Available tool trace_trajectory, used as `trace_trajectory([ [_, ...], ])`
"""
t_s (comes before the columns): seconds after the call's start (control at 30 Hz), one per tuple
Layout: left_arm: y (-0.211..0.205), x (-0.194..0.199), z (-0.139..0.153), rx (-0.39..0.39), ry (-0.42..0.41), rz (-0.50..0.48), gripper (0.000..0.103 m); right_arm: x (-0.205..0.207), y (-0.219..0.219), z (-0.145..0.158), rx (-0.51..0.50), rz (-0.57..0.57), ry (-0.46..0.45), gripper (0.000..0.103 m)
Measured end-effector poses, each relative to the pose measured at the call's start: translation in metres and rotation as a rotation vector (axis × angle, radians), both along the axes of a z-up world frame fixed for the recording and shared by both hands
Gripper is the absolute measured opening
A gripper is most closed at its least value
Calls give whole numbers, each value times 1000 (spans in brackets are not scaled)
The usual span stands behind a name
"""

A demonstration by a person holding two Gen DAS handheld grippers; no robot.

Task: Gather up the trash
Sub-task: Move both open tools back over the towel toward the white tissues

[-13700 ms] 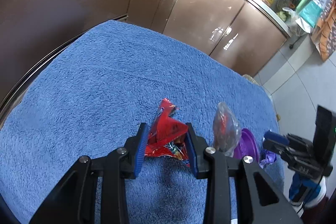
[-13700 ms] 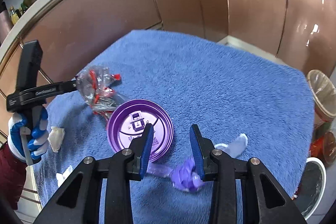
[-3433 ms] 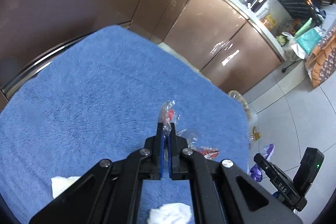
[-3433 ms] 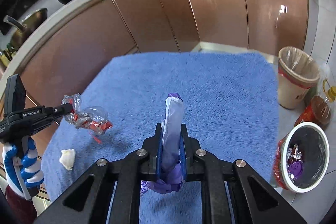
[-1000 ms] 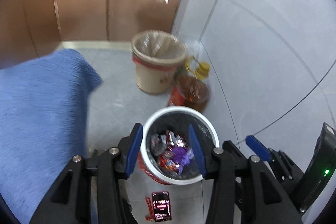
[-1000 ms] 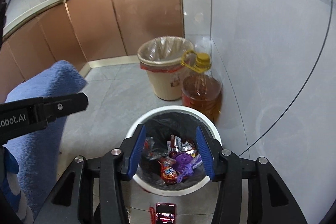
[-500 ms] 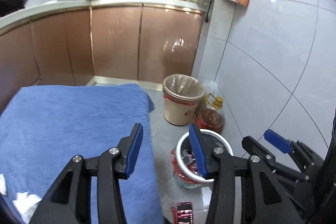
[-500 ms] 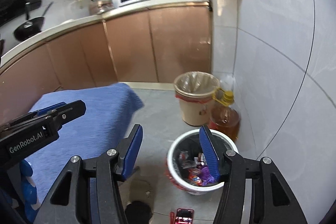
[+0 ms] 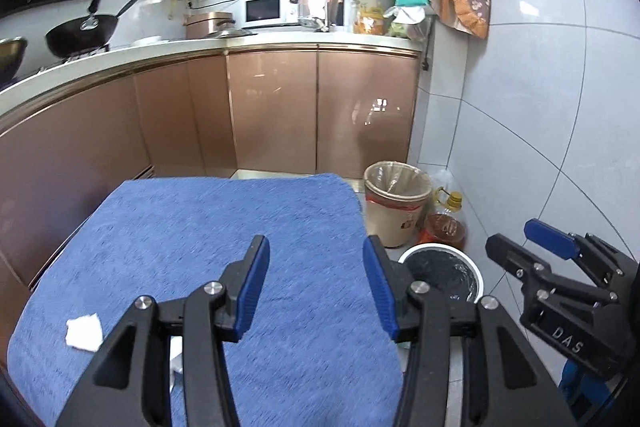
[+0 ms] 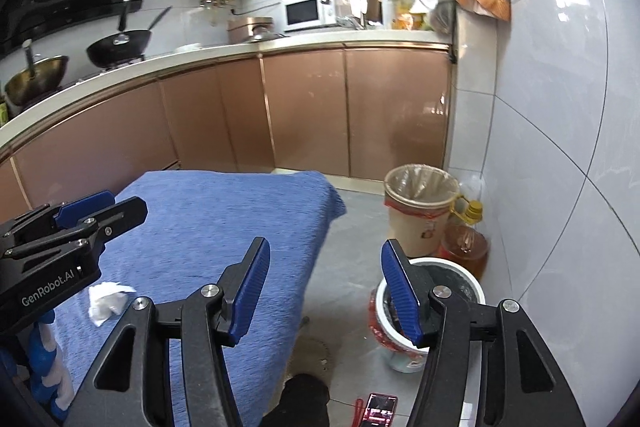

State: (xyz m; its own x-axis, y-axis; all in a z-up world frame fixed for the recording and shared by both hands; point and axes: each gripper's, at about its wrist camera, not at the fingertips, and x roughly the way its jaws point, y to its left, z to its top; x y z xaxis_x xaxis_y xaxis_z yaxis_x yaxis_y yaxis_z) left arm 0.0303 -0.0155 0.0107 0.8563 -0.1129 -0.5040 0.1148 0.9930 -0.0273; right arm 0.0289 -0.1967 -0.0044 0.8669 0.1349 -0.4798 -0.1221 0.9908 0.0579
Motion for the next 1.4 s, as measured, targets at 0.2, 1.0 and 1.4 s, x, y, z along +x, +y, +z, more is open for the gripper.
trace_trajectory([
  [0.2, 33, -23, 0, -22, -15, 55, 47, -14, 25, 7, -12, 51, -11, 58],
  [1.0, 169, -66, -15, -78, -72, 273, 54, -19, 140, -10, -78, 267, 46, 60],
  [1.4, 212, -61, -39, -132, -33, 315, 54, -12, 182, -27, -113, 318, 94, 61],
])
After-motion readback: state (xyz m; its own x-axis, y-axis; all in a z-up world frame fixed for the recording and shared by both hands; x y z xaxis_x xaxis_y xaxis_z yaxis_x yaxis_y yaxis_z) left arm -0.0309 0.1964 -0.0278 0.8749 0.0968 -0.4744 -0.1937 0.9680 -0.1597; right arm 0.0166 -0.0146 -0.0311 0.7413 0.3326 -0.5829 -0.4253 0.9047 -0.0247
